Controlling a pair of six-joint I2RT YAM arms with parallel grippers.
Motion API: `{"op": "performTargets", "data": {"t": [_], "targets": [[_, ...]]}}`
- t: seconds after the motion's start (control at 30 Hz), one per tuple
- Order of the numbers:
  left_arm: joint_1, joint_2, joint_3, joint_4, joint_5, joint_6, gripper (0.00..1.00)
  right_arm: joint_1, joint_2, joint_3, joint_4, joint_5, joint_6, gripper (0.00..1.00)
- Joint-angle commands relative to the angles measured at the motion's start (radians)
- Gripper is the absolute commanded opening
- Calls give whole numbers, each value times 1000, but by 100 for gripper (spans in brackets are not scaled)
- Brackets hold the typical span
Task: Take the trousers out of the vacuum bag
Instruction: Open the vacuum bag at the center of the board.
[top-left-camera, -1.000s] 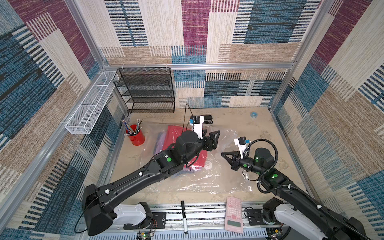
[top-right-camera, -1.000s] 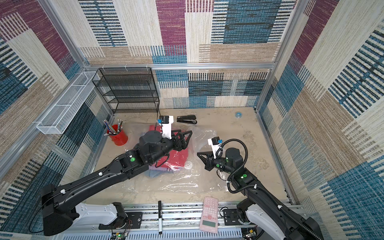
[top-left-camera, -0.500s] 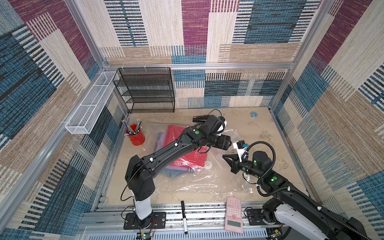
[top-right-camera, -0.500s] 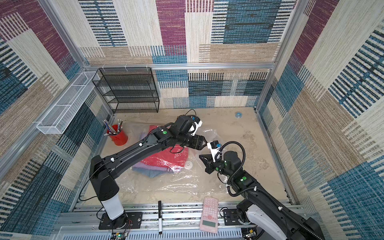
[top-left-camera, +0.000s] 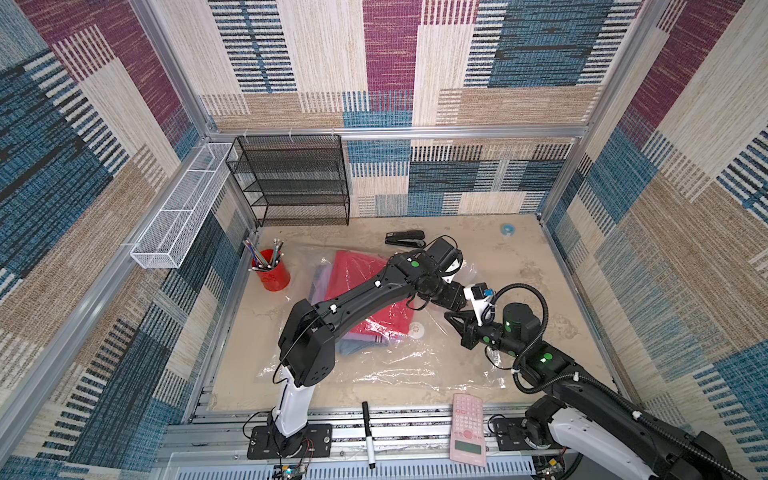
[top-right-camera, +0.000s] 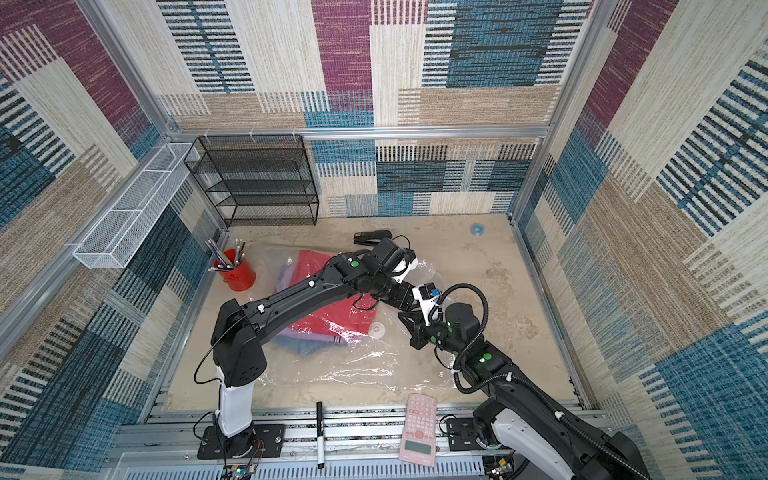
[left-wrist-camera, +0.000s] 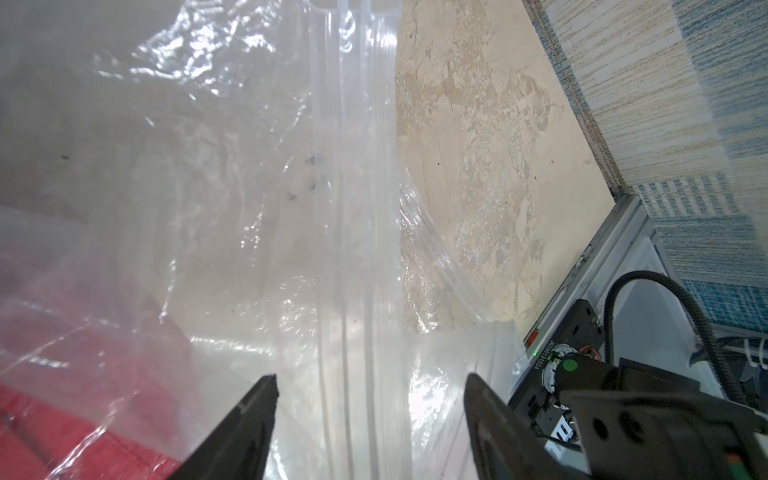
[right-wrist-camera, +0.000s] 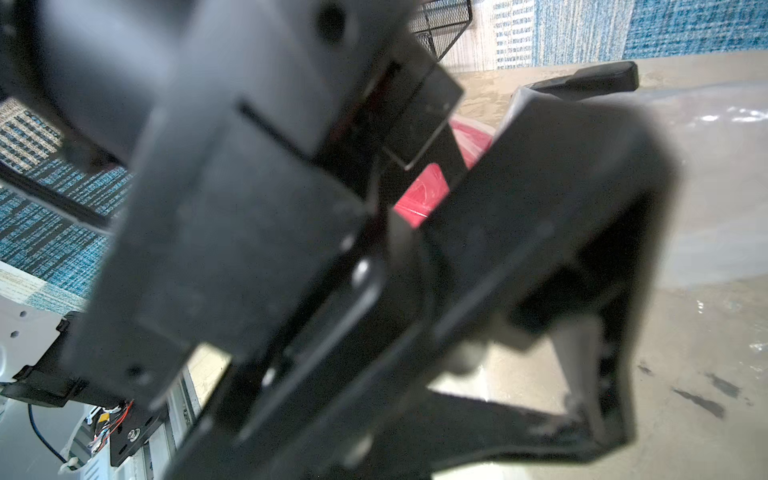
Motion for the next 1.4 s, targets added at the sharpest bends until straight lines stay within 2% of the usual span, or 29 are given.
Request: {"op": "performTargets", "data": {"t": [0.0, 0.07, 0.17, 0.3, 0.43, 0.47, 0.57, 0.67, 0.7, 0.77, 0.9, 1.0, 1.07, 1.2, 1.27, 1.37], "targets": [[-10, 22, 29, -56, -19, 59, 65, 3, -5, 5, 12, 13, -6, 0], [-12, 36, 40, -76, -40, 72, 54, 3, -5, 10, 8, 14, -6, 0], [-14, 45, 43, -81, -45, 82, 26, 3, 0, 11, 7, 11, -6, 0], [-13, 46, 53, -91, -54, 90, 0, 3, -2, 15, 0, 13, -7, 0], [-13, 37, 57, -101, -59, 99, 0, 3, -18, 25, -17, 16, 5, 0], [-13, 31, 55, -101, -63, 100, 0, 3, -24, 30, -27, 13, 10, 3], [-3, 1, 47, -105, -95, 96, 0, 3, -62, 40, -52, -8, 55, 30], [19, -46, 21, -91, -108, 89, 0, 2, -163, 32, -70, -15, 130, 57], [26, -66, 8, -80, -111, 88, 0, 2, -213, 29, -83, 0, 157, 64], [39, -100, -16, -61, -110, 88, 0, 3, -310, 34, -124, 48, 194, 70], [50, -173, -64, -25, -100, 109, 0, 1, -414, 63, -228, 218, 243, 63], [53, -224, -99, -11, -106, 126, 0, -2, -370, 77, -251, 246, 265, 48], [54, -262, -134, 8, -103, 143, 0, -8, -318, 75, -222, 192, 285, 45], [55, -343, -235, 52, -95, 176, 0, -43, -240, 67, -114, 44, 314, 45], [56, -380, -292, 75, -86, 180, 0, -85, -203, 62, -66, -39, 322, 46], [57, -429, -363, 107, -67, 176, 0, -208, -149, 16, 57, -213, 386, 45]]}}
